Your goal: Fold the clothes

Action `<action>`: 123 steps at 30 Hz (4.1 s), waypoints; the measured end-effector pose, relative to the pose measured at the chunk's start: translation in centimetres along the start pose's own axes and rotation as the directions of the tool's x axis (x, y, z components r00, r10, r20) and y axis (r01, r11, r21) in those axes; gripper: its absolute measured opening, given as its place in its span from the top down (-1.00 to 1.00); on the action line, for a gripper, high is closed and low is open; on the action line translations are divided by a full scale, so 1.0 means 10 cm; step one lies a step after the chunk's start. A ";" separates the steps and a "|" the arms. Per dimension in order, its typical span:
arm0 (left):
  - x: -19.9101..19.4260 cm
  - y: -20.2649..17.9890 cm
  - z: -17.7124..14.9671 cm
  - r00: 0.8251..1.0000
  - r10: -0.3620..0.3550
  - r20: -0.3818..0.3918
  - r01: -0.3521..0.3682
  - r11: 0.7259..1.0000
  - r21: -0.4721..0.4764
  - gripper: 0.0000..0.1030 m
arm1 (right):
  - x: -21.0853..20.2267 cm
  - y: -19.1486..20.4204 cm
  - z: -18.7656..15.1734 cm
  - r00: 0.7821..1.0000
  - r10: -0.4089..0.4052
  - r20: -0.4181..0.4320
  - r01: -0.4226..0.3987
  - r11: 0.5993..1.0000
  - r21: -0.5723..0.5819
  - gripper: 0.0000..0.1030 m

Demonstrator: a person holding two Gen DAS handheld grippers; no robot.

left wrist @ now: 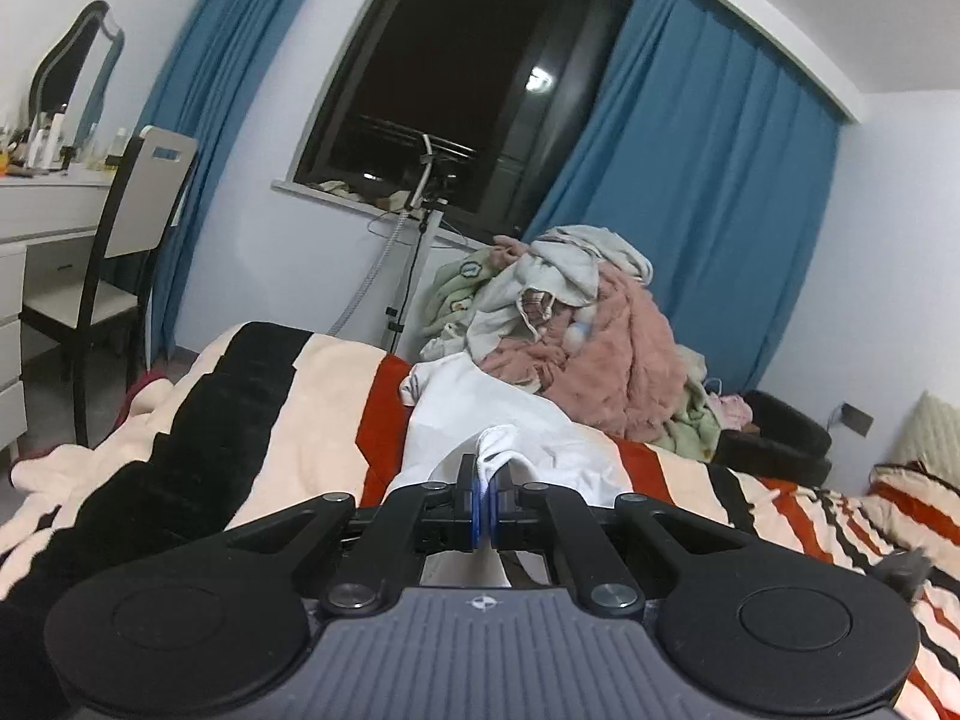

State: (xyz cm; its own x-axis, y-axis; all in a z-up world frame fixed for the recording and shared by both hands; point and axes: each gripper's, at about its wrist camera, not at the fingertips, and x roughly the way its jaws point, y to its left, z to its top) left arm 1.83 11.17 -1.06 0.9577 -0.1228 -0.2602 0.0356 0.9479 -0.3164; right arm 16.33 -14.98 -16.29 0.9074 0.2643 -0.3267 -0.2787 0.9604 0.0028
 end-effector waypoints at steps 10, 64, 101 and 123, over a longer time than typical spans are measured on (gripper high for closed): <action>0.17 -0.05 -0.10 1.000 0.000 0.013 0.000 1.000 0.005 0.94 | 0.36 -0.03 -0.17 0.998 0.057 -0.036 -0.055 0.997 0.048 0.67; 0.16 0.17 -0.03 0.999 0.005 0.048 0.000 0.993 -0.116 0.94 | -0.46 -0.88 0.18 0.984 -0.147 0.101 0.094 0.908 0.409 0.79; 0.94 -0.95 -0.87 0.939 0.034 -0.343 0.178 0.804 0.568 0.17 | -0.73 -1.03 0.05 0.974 -0.061 -0.217 0.145 0.907 0.397 -0.58; 0.28 -0.88 -0.47 0.988 -0.137 -0.072 0.154 0.916 0.370 0.90 | -0.57 -0.69 -0.07 0.989 0.080 -0.121 -0.029 0.926 0.376 -0.58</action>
State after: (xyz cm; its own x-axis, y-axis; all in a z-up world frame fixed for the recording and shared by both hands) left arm 2.87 1.09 -3.23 0.9208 -0.2727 -0.2789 0.2860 0.9582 0.0074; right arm 12.86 -23.12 -15.06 0.8374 0.3280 -0.4373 -0.1666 0.9151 0.3672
